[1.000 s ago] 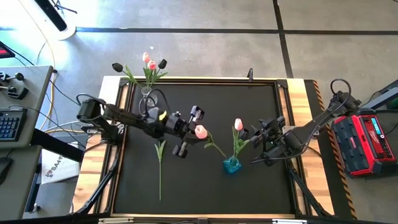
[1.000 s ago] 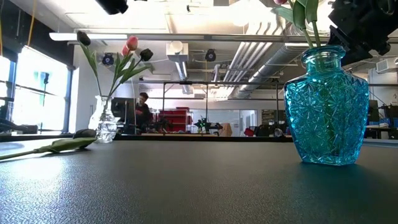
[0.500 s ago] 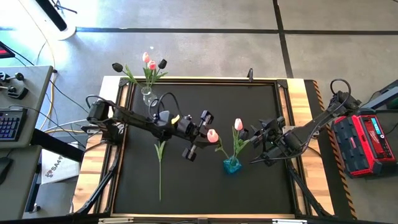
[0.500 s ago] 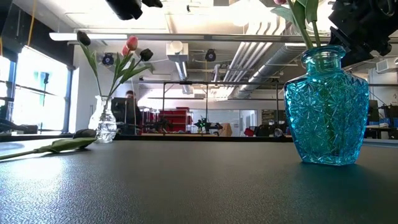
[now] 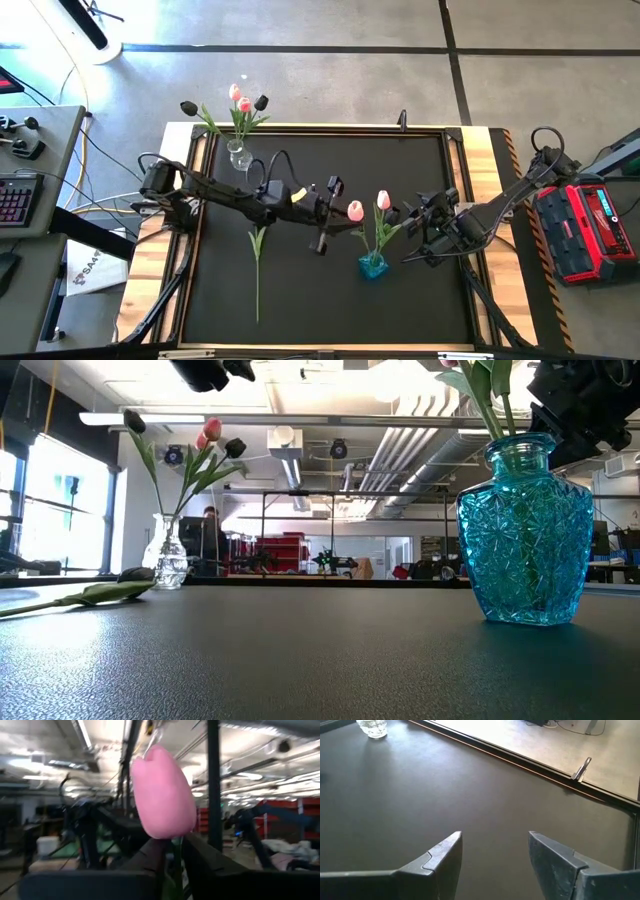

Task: Sort flowers into vase by color
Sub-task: Put the pink flower into the blue vase, then put the black flower into the blue vase

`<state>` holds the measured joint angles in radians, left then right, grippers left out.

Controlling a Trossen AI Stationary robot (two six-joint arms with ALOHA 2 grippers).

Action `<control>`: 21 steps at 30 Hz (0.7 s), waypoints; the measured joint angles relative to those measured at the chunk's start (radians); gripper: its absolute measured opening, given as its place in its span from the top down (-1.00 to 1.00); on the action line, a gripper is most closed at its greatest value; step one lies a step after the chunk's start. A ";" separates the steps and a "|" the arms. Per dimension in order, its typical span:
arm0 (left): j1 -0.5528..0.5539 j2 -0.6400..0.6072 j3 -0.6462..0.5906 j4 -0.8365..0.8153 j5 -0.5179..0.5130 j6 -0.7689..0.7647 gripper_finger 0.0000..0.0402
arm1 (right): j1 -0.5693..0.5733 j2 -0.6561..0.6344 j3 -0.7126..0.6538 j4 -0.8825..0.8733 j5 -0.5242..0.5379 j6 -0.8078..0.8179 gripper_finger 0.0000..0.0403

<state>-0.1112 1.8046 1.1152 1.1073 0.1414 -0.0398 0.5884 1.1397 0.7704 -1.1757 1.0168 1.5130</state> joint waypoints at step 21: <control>-0.017 -0.003 0.000 -0.422 -0.068 0.016 -0.19 | 0.000 0.000 0.000 -0.004 -0.034 0.006 -0.06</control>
<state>-0.1286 1.8016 1.1149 0.6855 0.0737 -0.0238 0.5884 1.1397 0.7704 -1.1793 0.9833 1.5188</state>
